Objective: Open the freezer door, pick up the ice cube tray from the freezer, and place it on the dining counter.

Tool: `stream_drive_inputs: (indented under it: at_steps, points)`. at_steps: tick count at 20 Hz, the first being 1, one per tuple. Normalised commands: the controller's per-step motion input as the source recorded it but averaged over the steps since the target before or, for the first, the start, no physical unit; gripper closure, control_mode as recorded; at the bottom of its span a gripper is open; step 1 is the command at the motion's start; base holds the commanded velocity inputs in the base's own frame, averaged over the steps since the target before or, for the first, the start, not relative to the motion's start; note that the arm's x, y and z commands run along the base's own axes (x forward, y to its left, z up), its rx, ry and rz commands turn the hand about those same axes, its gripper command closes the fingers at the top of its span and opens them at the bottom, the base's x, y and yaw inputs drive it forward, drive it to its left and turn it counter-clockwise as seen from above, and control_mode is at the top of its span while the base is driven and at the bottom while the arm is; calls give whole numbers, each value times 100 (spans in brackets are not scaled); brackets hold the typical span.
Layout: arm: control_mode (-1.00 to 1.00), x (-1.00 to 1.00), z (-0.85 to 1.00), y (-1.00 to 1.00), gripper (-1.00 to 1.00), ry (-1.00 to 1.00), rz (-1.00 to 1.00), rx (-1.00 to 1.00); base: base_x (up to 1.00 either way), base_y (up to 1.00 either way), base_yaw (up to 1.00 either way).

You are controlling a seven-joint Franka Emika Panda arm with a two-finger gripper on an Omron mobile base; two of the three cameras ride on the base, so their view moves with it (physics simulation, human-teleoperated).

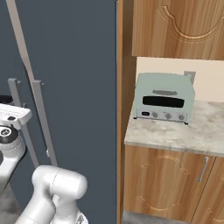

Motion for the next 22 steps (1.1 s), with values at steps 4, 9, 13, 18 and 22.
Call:
stream_drive_inputs:
  at_steps: [4, 9, 13, 18, 22]
  points:
    - [-100, -15, 0, 0, 100, 0, 0, 0, 0, 0, 0]
    - [-100, -68, 0, 9, 100, 0, 0, 0, 0, 0, 0]
    - [-100, -87, 0, 25, 100, 0, 0, 0, 0, 0, 0]
    - [-100, -77, 0, 38, 100, 0, 0, 0, 0, 0, 0]
    - [-100, -64, 0, 47, 100, 2, 0, 0, 0, 0, 0]
